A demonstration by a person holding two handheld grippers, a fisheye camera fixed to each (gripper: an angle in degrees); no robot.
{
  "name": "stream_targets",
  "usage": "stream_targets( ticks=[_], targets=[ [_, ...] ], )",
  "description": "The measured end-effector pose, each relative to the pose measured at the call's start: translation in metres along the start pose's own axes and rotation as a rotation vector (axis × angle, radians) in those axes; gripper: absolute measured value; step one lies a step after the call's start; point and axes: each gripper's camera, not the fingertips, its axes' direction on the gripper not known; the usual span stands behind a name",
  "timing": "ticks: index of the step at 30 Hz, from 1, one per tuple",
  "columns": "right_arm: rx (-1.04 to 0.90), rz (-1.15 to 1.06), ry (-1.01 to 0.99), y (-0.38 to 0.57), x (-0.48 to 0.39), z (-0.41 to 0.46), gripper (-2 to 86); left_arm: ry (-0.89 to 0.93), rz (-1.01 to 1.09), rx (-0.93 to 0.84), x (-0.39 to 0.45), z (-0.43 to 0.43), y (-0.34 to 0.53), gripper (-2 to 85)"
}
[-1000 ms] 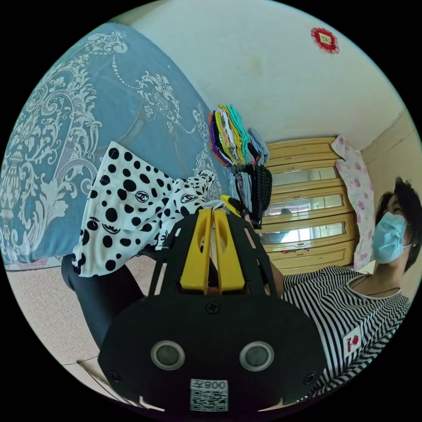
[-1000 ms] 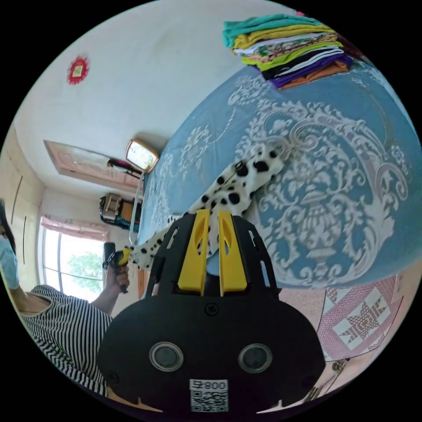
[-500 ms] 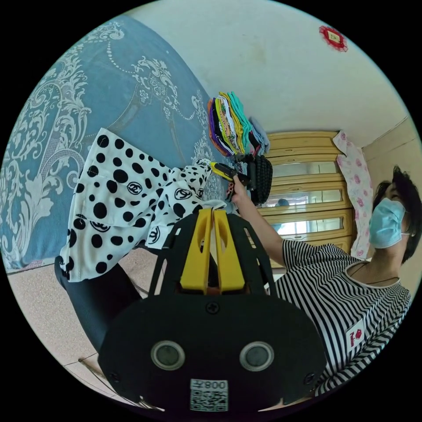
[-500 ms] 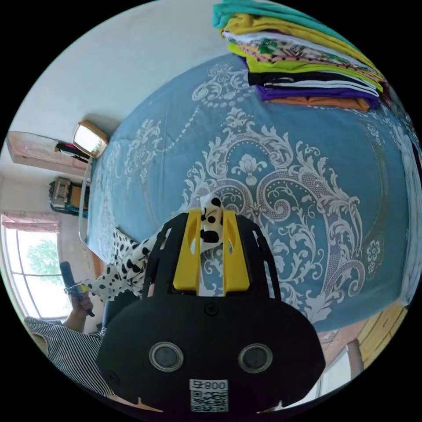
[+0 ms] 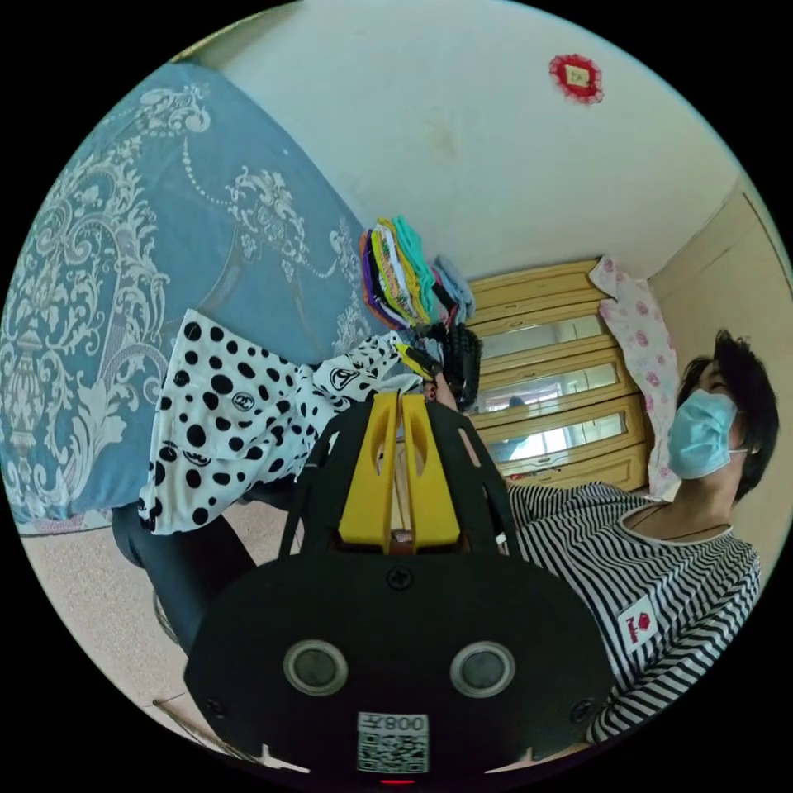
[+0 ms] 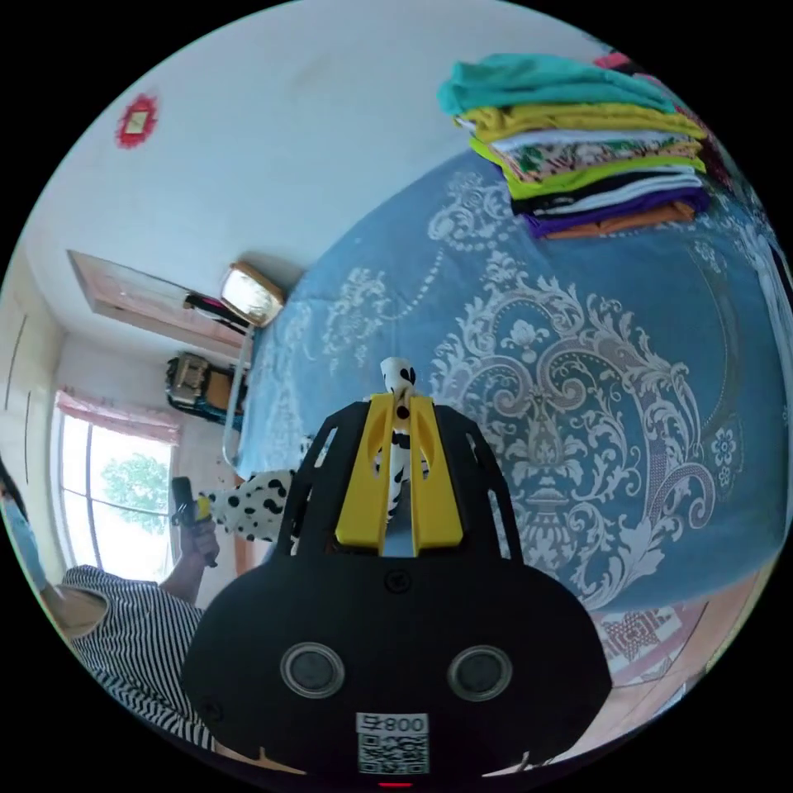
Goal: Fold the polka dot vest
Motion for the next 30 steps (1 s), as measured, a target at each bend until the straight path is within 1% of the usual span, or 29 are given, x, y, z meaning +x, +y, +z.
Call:
stream_targets(
  ticks=[5, 7, 13, 17, 23, 30],
  targets=[
    [0.109, -0.155, -0.117, 0.022, -0.028, -0.099, 3.0, 0.034, 0.116, 0.123, 0.076, -0.074, -0.054, 0.6],
    [0.168, -0.224, -0.172, 0.036, -0.043, -0.149, 3.0, 0.054, 0.181, 0.186, 0.118, -0.114, -0.077, 0.5],
    [0.258, -0.357, -0.231, 0.067, -0.064, -0.259, 2.9, 0.109, 0.331, 0.32, 0.219, -0.209, -0.111, 0.5],
    [0.301, -0.4, -0.269, 0.086, -0.067, -0.319, 2.9, 0.113, 0.387, 0.377, 0.267, -0.258, -0.119, 0.6],
    [0.367, -0.534, -0.298, 0.126, -0.095, -0.422, 2.7, 0.139, 0.464, 0.445, 0.345, -0.331, -0.143, 0.6],
    [0.511, -0.715, -0.302, 0.2, -0.135, -0.56, 2.6, 0.103, 0.699, 0.478, 0.494, -0.402, -0.168, 0.6]
  ],
)
